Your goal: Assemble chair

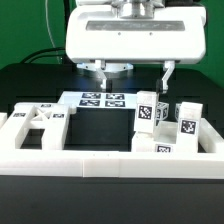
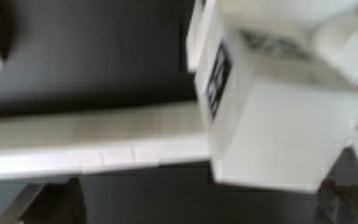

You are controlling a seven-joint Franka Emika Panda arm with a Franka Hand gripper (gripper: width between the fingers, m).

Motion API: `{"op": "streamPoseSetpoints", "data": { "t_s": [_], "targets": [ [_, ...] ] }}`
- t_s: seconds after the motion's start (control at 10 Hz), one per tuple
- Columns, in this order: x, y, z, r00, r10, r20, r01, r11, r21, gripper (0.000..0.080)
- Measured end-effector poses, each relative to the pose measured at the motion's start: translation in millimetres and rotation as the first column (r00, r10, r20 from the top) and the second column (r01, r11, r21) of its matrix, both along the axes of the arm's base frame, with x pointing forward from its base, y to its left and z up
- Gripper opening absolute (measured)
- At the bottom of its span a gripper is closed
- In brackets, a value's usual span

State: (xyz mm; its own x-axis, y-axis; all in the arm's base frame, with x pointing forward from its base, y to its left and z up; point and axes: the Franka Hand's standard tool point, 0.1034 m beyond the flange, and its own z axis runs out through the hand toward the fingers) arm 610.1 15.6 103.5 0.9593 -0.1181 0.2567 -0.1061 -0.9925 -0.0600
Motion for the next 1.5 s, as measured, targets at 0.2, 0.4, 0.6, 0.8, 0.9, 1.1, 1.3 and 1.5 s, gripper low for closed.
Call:
{"op": "streamPoseSetpoints", "data": {
  "t_s": [0.2,0.4,0.6,0.8,0.9,1.1,1.3,1.5],
  "targets": [
    [1.7,1.4,2.9,0.994,0.009,-0.11,-0.006,1.0,0.029,0.0648],
    [1.6,3.2,3.8,0.982,0.019,-0.188,-0.01,0.999,0.048,0.0648],
    [-1.3,2.1,-1.8,0.979,-0.046,-0.201,0.057,0.997,0.05,0.0648],
    [1.1,2.0,-7.6,0.973,-0.132,-0.189,0.144,0.988,0.051,0.0648],
    [1.4,2.3,-7.2,0.96,-0.202,-0.195,0.217,0.975,0.057,0.0648],
    [1.1,2.6,-8.0,0.93,-0.305,-0.206,0.323,0.944,0.064,0.0648],
    [-1.4,5.4,-12.9,0.915,-0.342,-0.216,0.362,0.93,0.06,0.0648],
    [-3.9,11.2,-18.2,0.917,-0.331,-0.225,0.351,0.935,0.057,0.0648]
  ]
}}
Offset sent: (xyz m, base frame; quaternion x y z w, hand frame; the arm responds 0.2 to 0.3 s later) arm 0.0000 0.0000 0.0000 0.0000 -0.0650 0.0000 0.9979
